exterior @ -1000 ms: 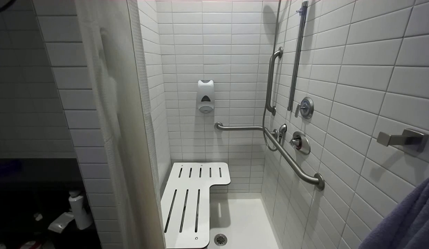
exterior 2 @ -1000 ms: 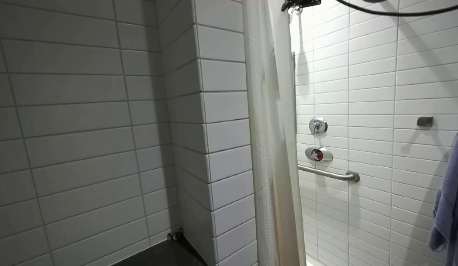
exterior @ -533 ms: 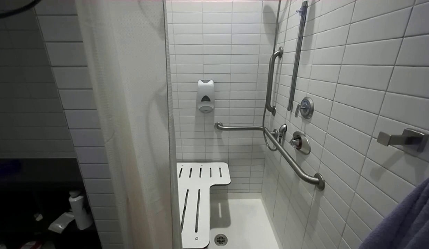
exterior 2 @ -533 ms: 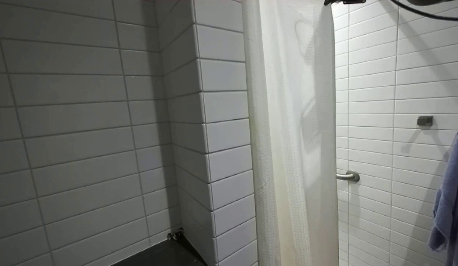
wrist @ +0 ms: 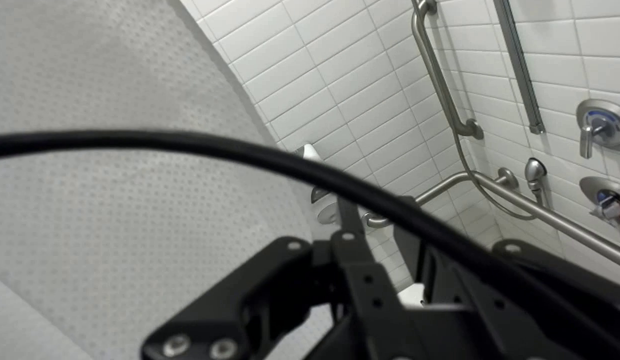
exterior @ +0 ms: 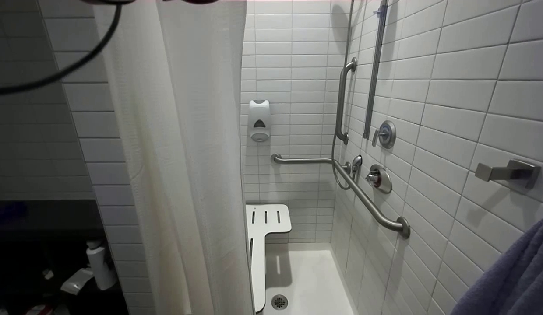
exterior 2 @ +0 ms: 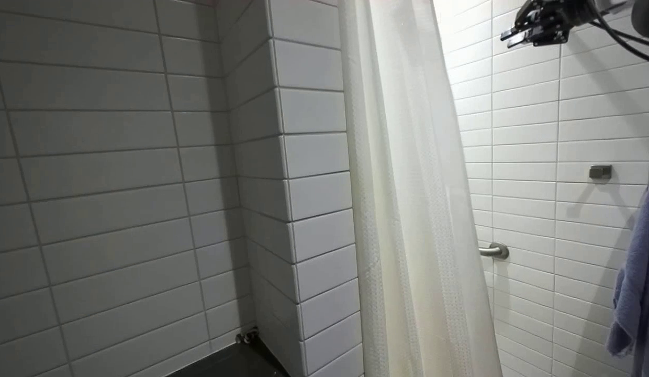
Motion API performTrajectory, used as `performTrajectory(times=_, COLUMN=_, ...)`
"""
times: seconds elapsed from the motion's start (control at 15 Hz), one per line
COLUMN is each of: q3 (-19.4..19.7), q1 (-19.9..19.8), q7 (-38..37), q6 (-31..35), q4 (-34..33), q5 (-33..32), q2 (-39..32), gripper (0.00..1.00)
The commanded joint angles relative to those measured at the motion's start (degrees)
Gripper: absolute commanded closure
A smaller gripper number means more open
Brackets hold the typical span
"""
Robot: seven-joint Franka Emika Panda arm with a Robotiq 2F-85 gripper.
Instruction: Move the shower curtain to the right
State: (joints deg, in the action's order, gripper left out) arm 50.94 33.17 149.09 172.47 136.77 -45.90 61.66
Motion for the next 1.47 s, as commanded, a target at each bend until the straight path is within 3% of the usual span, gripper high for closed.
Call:
performTrajectory(times=0.0, q3=0.63, q1=0.45, q7=0.07, q6=-0.49, q4=0.45, q5=-0.51, q2=1.34, gripper=0.68)
performTrajectory(times=1.4, q3=0.23, q1=1.07, q7=0.05, q6=-1.08, q4=0.91, q5=-0.76, q2=2.48, gripper=0.68)
